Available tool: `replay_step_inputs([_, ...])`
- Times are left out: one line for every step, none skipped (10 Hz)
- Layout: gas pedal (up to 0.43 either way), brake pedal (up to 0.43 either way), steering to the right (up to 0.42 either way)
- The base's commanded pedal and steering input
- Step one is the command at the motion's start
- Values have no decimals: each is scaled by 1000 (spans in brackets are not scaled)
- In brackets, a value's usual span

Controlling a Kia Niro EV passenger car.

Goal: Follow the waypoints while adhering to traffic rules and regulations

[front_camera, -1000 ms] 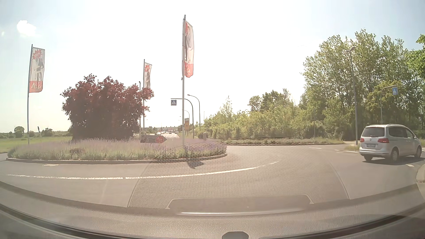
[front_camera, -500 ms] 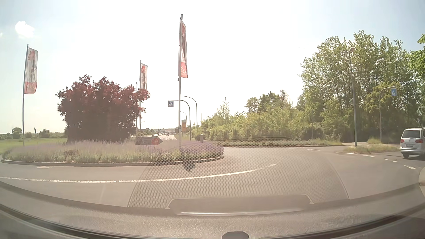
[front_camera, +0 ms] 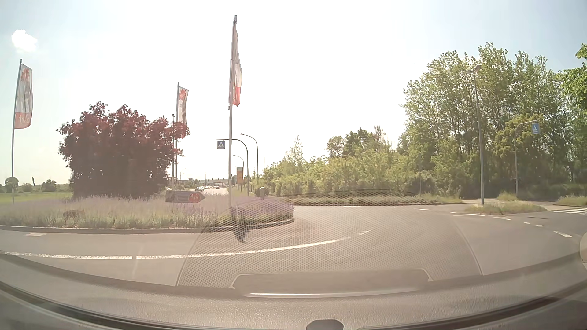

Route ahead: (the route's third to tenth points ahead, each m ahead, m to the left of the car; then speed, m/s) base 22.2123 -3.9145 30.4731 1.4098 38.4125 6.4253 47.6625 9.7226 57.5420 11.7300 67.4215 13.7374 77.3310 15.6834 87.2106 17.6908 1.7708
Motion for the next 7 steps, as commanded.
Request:
replay_step_inputs([331,0,312])
replay_step_inputs([339,0,312])
replay_step_inputs([409,0,311])
replay_step_inputs([421,0,309])
replay_step_inputs([429,0,305])
replay_step_inputs([429,0,300])
replay_step_inputs([429,0,294])
